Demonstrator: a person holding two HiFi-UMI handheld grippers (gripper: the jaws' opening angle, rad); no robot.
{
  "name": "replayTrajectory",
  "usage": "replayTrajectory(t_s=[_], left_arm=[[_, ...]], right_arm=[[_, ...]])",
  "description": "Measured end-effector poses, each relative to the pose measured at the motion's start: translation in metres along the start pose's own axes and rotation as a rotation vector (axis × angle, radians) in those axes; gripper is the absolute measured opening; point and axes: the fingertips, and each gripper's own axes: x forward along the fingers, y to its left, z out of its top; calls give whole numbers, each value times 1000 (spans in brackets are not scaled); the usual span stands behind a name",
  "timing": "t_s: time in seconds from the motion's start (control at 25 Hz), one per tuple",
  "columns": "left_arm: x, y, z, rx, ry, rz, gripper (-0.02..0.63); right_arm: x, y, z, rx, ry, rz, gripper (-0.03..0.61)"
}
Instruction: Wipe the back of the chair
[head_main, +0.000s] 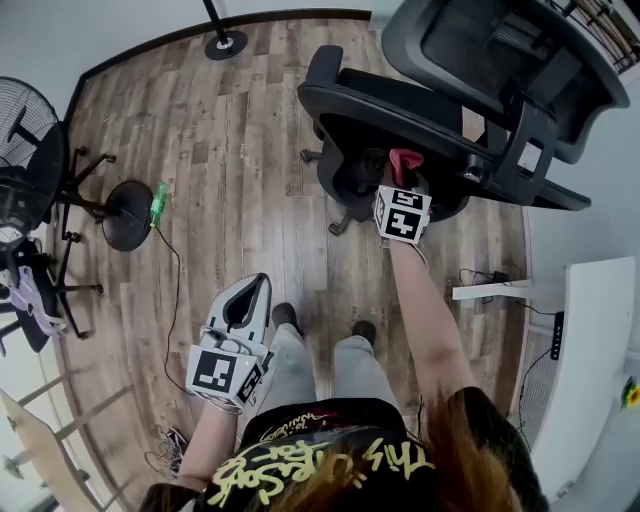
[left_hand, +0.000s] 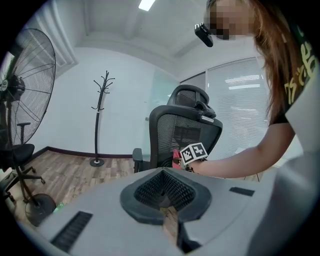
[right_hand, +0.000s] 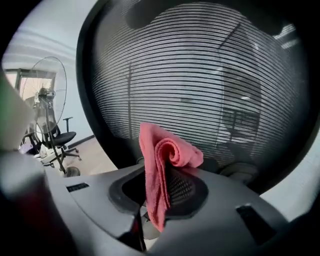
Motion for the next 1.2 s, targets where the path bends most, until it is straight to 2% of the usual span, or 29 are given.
replayTrajectory(t_s=[0.16,0.24,0.52,0.68,0.84,1.0,1.2], left_arm=[[-6,11,-2,-10,0,15,-8],[-8,15,-2,-19,-2,25,-8],[-10,21,9,-42,-38,28,-7],[-9,24,24,-37,-64,6,-8],[-9,35,40,-31,-82,-38,-8],[-4,51,57,-3,-89,-84,-8],[-5,74,61,23,-79,-110,-8]], right_arm=[[3,19,4,1,-2,27,61],[-1,33,5,-45,-11,67,61],[-58,118,44,-322,-102,290,61],[-105,158,79,-491,-140,363,61],[-140,180,126,-642,-217,321,61],[-161,191,171,-694,-291,264,61],[-163,198,200,-859,-338,118,61]])
